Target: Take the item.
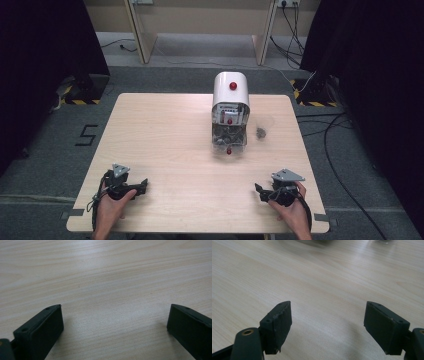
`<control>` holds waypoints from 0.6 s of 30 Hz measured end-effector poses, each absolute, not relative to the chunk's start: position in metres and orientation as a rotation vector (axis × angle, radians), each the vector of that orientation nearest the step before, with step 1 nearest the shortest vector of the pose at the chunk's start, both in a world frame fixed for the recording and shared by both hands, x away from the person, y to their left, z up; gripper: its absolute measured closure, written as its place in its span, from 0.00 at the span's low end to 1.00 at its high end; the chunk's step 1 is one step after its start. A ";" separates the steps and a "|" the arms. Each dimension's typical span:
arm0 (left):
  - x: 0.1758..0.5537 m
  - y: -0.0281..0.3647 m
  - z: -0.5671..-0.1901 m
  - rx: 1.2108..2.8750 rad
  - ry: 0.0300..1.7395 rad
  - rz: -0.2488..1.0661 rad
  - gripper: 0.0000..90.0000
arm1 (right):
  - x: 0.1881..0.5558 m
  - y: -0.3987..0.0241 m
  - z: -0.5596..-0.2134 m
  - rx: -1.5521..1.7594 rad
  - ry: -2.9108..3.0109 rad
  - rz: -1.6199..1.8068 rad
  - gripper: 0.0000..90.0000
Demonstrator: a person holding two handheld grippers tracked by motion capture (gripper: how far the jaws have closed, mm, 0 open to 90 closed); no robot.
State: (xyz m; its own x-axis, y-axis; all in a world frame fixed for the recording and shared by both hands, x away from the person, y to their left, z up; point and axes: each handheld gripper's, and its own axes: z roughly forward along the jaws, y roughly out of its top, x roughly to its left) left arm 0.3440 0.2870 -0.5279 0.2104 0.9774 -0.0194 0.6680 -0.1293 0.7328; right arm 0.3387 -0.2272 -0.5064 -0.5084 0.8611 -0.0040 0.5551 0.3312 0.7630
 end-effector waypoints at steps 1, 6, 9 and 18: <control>0.344 0.287 -0.528 1.871 1.524 0.643 0.00 | 0.338 -0.227 -0.507 1.250 2.192 1.011 0.26; 0.344 0.287 -0.528 1.872 1.524 0.643 0.00 | 0.334 -0.229 -0.509 1.256 2.196 1.003 0.25; 0.344 0.287 -0.528 1.871 1.524 0.643 0.00 | 0.332 -0.230 -0.509 1.263 2.195 1.004 0.25; 0.344 0.287 -0.528 1.872 1.524 0.643 0.00 | 0.324 -0.230 -0.510 1.269 2.191 0.991 0.23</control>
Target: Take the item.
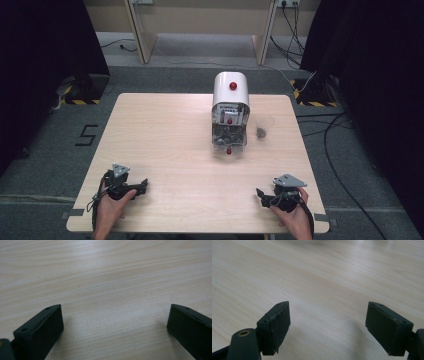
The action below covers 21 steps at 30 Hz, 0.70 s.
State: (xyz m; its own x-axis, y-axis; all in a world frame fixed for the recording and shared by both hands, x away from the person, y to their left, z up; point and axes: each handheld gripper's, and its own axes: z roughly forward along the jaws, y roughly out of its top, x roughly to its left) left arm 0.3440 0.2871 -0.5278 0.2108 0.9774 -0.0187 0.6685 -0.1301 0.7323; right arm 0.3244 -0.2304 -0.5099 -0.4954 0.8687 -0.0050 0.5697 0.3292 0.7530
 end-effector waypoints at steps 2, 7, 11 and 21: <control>0.344 0.287 -0.528 1.872 1.524 0.643 0.00 | 0.323 -0.230 -0.511 1.269 2.189 0.986 0.23; 0.344 0.287 -0.528 1.872 1.524 0.643 0.00 | 0.319 -0.230 -0.513 1.269 2.200 0.970 0.23; 0.344 0.287 -0.528 1.872 1.524 0.643 0.00 | 0.316 -0.231 -0.515 1.280 2.199 0.966 0.22; 0.344 0.287 -0.528 1.872 1.524 0.643 0.00 | 0.307 -0.233 -0.519 1.296 2.199 0.953 0.21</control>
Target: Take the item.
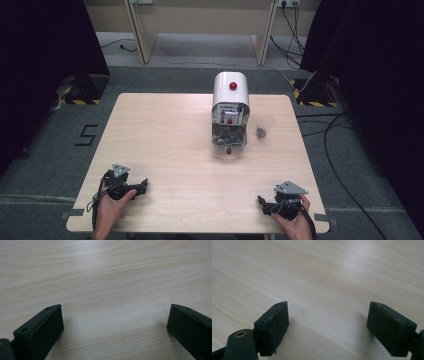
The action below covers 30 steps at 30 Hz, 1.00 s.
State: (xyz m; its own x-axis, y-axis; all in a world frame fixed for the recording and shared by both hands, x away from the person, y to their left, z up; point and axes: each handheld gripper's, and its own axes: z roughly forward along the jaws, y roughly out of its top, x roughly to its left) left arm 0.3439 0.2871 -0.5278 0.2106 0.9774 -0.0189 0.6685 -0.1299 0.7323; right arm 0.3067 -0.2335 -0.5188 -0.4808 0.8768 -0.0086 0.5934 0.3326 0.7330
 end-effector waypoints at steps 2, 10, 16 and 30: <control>0.344 0.287 -0.528 1.872 1.524 0.643 0.00 | 0.305 -0.234 -0.519 1.293 2.196 0.952 0.20; 0.344 0.287 -0.528 1.872 1.524 0.643 0.00 | 0.296 -0.235 -0.522 1.304 2.169 0.969 0.17; 0.344 0.287 -0.528 1.872 1.525 0.643 0.00 | 0.290 -0.237 -0.525 1.296 2.144 0.992 0.17; 0.344 0.287 -0.528 1.872 1.525 0.643 0.00 | 0.286 -0.239 -0.527 1.291 2.123 1.009 0.17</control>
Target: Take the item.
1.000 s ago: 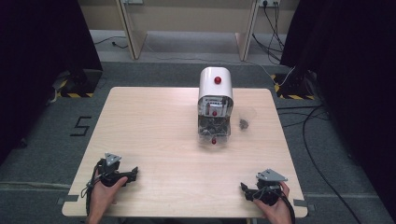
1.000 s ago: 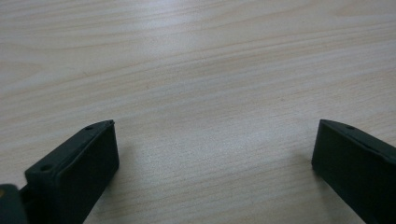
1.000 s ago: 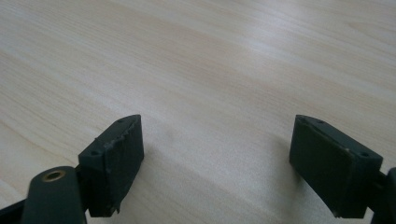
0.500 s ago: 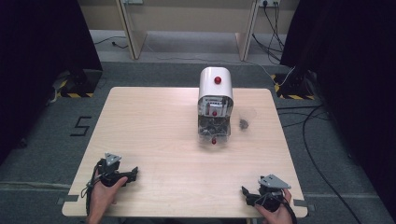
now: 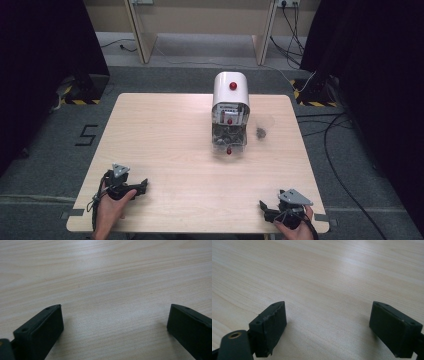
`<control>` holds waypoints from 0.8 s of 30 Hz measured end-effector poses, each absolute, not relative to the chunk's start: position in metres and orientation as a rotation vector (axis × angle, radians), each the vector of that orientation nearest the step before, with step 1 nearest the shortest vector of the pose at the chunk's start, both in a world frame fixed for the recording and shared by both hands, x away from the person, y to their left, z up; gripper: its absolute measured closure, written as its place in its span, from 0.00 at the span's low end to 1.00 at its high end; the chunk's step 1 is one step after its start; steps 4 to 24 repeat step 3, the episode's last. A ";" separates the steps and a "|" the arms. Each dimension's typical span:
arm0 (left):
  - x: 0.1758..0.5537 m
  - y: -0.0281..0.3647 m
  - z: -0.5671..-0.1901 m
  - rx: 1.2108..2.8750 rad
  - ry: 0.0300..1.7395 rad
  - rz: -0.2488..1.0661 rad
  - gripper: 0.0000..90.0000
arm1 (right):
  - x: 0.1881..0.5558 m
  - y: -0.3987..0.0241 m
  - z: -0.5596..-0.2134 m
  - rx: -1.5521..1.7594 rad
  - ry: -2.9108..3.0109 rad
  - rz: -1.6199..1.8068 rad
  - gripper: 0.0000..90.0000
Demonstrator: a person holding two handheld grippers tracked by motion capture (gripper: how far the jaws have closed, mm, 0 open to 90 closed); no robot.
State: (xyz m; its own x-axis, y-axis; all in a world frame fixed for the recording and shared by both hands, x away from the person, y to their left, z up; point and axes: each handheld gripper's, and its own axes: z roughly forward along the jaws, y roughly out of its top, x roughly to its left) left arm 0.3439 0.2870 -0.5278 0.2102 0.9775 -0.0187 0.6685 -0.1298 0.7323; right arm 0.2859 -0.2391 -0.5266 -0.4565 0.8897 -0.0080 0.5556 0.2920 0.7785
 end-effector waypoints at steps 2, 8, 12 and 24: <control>0.344 0.287 -0.528 1.872 1.525 0.642 0.00 | 0.286 -0.239 -0.527 1.291 2.123 1.009 0.17; 0.344 0.287 -0.528 1.871 1.525 0.643 0.00 | 0.286 -0.239 -0.527 1.291 2.124 1.009 0.17; 0.344 0.287 -0.528 1.871 1.525 0.643 0.00 | 0.286 -0.239 -0.527 1.291 2.124 1.009 0.17; 0.344 0.287 -0.528 1.871 1.525 0.643 0.00 | 0.286 -0.239 -0.527 1.291 2.124 1.009 0.17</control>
